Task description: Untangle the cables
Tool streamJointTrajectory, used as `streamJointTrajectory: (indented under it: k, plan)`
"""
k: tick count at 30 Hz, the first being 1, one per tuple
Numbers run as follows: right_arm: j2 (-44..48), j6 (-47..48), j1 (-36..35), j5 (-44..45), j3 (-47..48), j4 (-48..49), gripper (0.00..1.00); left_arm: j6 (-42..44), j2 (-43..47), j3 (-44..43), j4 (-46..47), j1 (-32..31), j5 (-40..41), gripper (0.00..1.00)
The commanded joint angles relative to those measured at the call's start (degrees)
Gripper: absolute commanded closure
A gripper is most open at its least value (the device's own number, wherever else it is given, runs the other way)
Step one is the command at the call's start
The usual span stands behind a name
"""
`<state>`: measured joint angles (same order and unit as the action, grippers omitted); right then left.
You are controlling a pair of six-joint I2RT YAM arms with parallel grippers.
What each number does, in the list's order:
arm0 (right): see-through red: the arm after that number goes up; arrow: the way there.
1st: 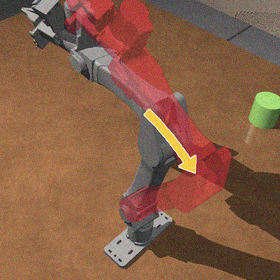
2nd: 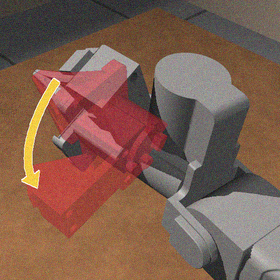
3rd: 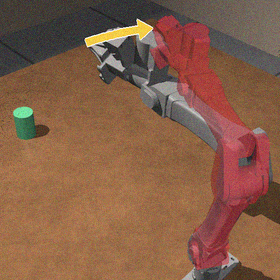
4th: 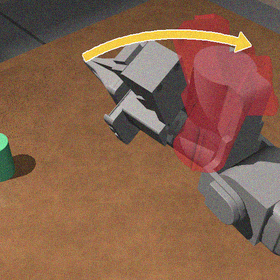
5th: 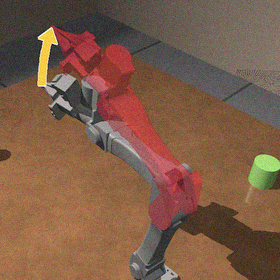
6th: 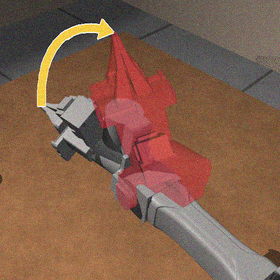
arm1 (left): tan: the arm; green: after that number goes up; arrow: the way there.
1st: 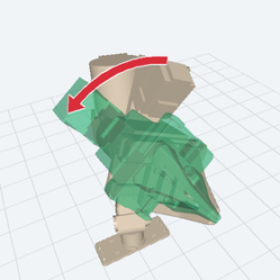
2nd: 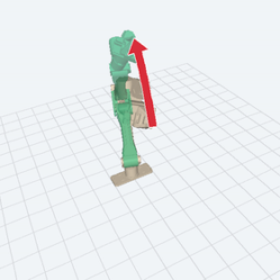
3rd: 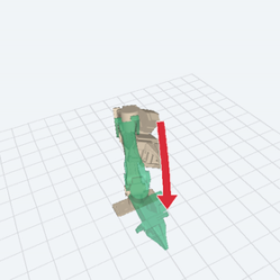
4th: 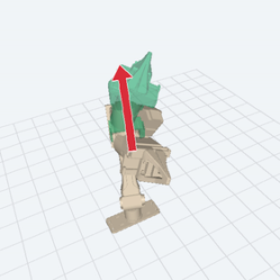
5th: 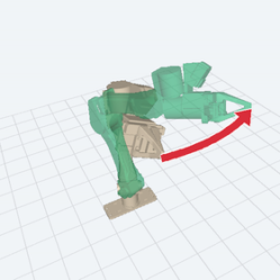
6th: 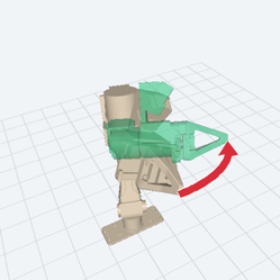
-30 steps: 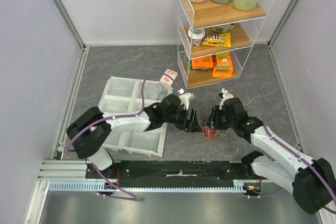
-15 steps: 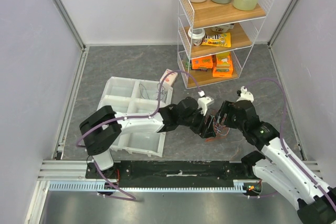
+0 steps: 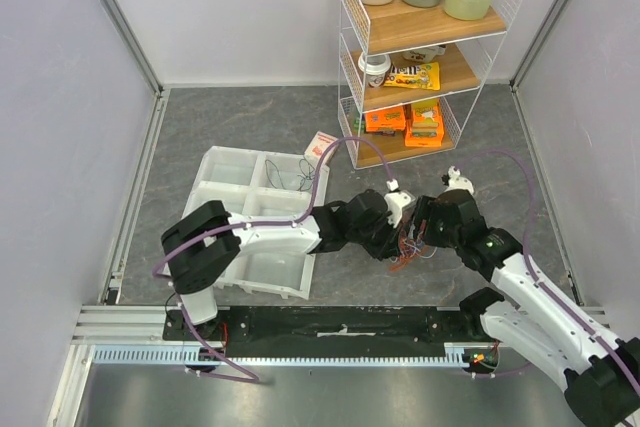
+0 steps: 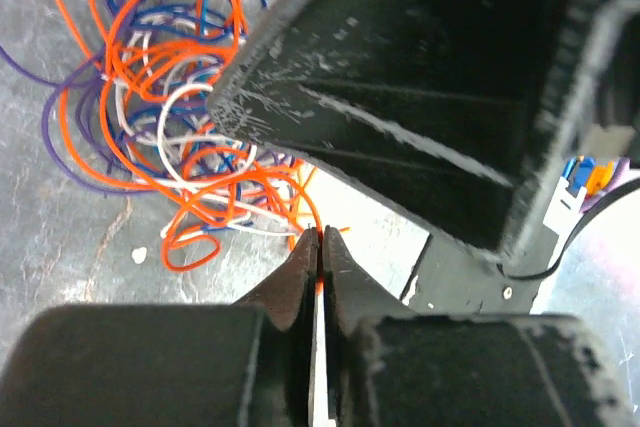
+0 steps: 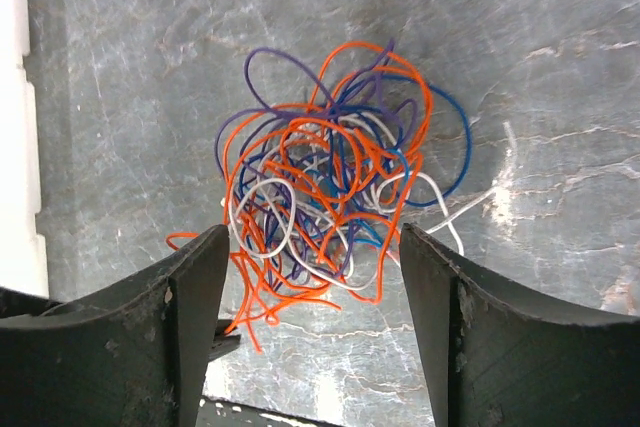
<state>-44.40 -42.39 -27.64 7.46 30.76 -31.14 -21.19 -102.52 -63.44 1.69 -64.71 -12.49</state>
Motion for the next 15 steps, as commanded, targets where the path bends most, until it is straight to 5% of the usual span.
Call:
streamJointTrajectory:
  k: [1,8,15]
  plan:
    - [-2.4,2.8,-0.2,-5.9,-1.5,4.5,0.24,0.0,5.5,3.7,1.5,-0.7,-3.2,0.98]
    - [-13.4,4.9,-0.2,-19.1,-4.5,14.2,0.19,-3.7,17.5,8.2,5.9,-0.9,-7.7,0.98]
    - [-15.3,-3.1,-0.2,3.0,-4.3,10.2,0.23,-2.3,34.6,8.0,0.1,-0.9,3.5,0.98]
